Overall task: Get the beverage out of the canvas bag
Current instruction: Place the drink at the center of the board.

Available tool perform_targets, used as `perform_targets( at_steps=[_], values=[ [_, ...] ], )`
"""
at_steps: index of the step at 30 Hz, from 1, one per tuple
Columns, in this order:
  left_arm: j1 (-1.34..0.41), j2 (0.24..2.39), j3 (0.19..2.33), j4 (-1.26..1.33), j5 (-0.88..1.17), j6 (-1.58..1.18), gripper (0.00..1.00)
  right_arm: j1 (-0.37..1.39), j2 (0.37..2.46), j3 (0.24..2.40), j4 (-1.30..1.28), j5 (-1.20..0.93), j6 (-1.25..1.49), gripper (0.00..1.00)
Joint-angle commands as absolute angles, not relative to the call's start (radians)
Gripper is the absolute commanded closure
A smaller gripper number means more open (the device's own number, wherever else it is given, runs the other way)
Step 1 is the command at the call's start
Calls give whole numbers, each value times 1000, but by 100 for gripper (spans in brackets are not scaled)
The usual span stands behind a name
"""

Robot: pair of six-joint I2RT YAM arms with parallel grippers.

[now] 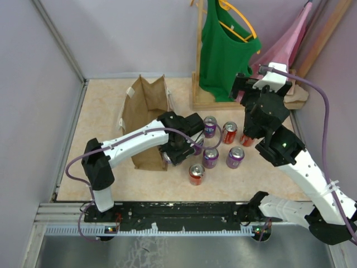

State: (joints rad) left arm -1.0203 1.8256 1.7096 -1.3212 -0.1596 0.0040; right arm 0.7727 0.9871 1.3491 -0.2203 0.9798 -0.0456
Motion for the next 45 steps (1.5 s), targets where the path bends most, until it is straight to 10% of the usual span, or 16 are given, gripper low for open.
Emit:
perform_targets(
  at_steps=[1,19,27,45],
  values=[
    [-1004,1824,1668,-1249,-127,40,100,784,972,1359,-198,999,-59,1],
    [-991,1917,1607,-1196,-119,86,81,784,977,1325,-199,971,-37,1],
    [-991,1917,1625,-1193,-132,81,2,784,970,1316,-211,963,-25,1],
    [-991,1837,2042,-1196,-104,108,0,783,984,1326,-204,972,-48,1]
  ],
)
